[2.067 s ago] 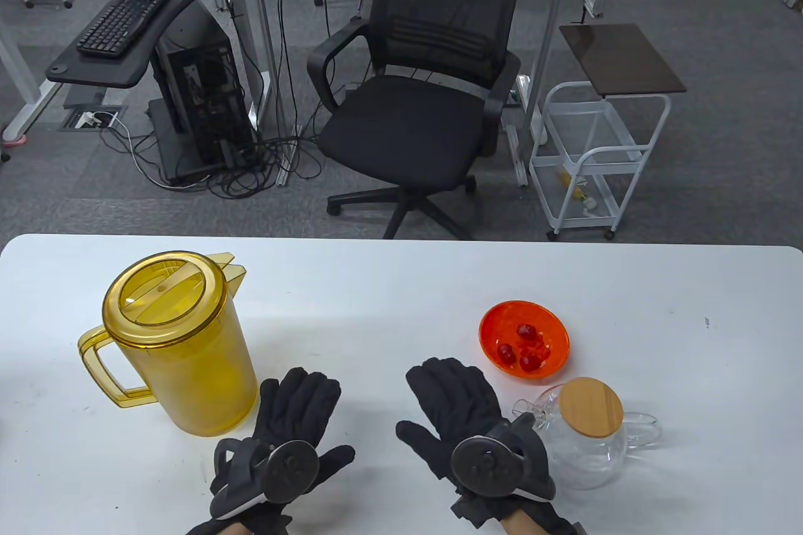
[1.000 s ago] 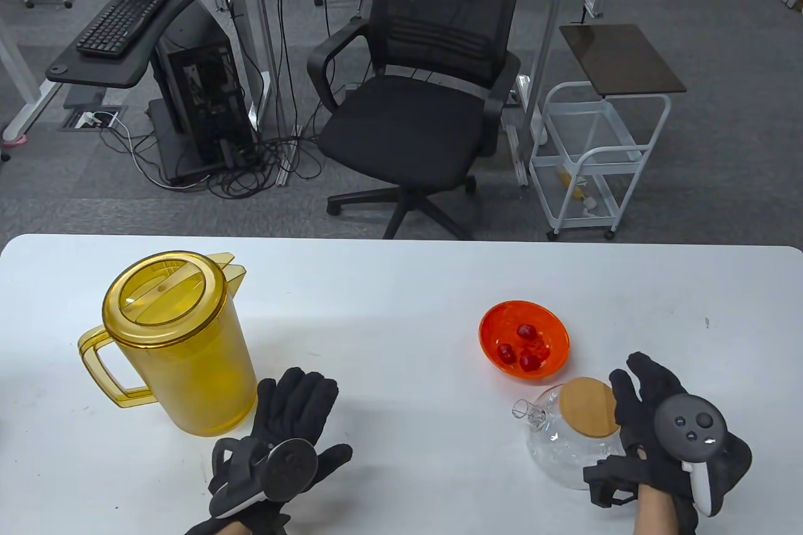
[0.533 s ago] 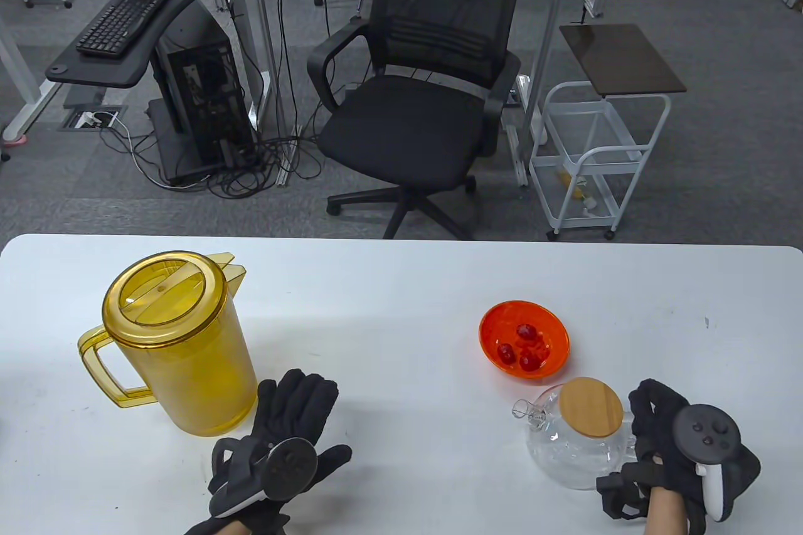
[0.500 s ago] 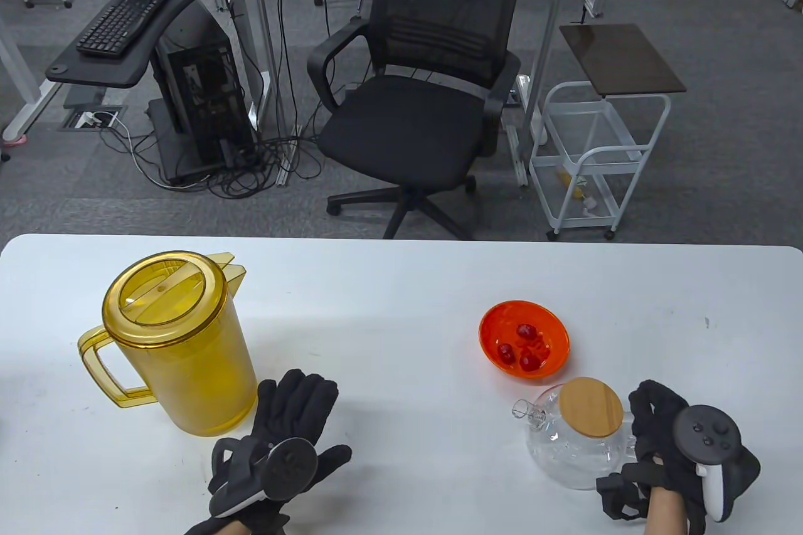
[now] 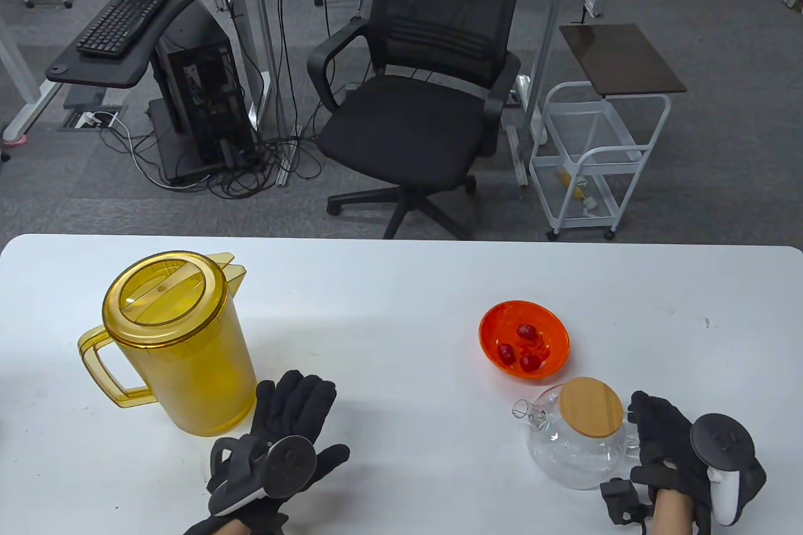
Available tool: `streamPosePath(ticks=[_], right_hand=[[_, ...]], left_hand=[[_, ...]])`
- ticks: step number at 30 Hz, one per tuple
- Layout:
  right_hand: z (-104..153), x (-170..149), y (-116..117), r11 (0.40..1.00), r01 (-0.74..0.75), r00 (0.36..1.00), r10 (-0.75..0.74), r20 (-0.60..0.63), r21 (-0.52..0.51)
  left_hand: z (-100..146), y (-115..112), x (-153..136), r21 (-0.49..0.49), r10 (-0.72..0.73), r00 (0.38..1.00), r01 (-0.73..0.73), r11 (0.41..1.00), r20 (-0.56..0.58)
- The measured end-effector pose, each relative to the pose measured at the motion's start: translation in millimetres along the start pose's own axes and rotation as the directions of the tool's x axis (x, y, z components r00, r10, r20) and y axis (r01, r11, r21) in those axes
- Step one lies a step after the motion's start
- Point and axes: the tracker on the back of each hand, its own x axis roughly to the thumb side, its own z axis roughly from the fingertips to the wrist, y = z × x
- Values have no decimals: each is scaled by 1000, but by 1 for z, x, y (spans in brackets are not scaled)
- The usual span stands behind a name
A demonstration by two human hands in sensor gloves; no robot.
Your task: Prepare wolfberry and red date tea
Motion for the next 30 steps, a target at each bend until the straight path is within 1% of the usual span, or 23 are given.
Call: streamPosePath(ticks=[2, 6, 11, 14, 17, 22, 24, 26, 30], right_hand=[[-2, -2, 1, 999, 31, 1000, -31, -6, 23], [-5, -9, 1, 987, 140, 990, -139, -15, 84], [-5, -12, 1, 966, 242, 970, -242, -10, 88], [-5, -8, 0, 969, 233, 972, -234, -3, 79], [-3, -1, 0, 974, 207, 978, -208, 1, 95], [2, 22, 3, 983, 158, 985, -163, 54, 94], [5, 35, 8, 979, 164, 982, -173, 70, 119], [9, 47, 14, 973, 185, 977, -197, 84, 138], [17, 73, 34, 960, 216, 965, -237, 110, 178]], left_hand=[[0, 0, -1, 0, 0, 1000, 0, 1000, -3], [0, 1, -2, 0, 3, 1000, -3, 1000, -10], [0, 1, -4, 0, 10, 1000, -10, 1000, -16], [0, 2, -5, 4, 15, 1000, -15, 1000, -19], [-1, 3, -6, 8, 20, 1000, -20, 1000, -20], [-1, 4, -7, 18, 21, 1000, -21, 1000, -19], [-1, 6, -7, 27, 24, 1000, -24, 999, -19], [-1, 7, -8, 32, 28, 999, -28, 999, -20], [0, 9, -9, 44, 32, 999, -30, 999, -23]])
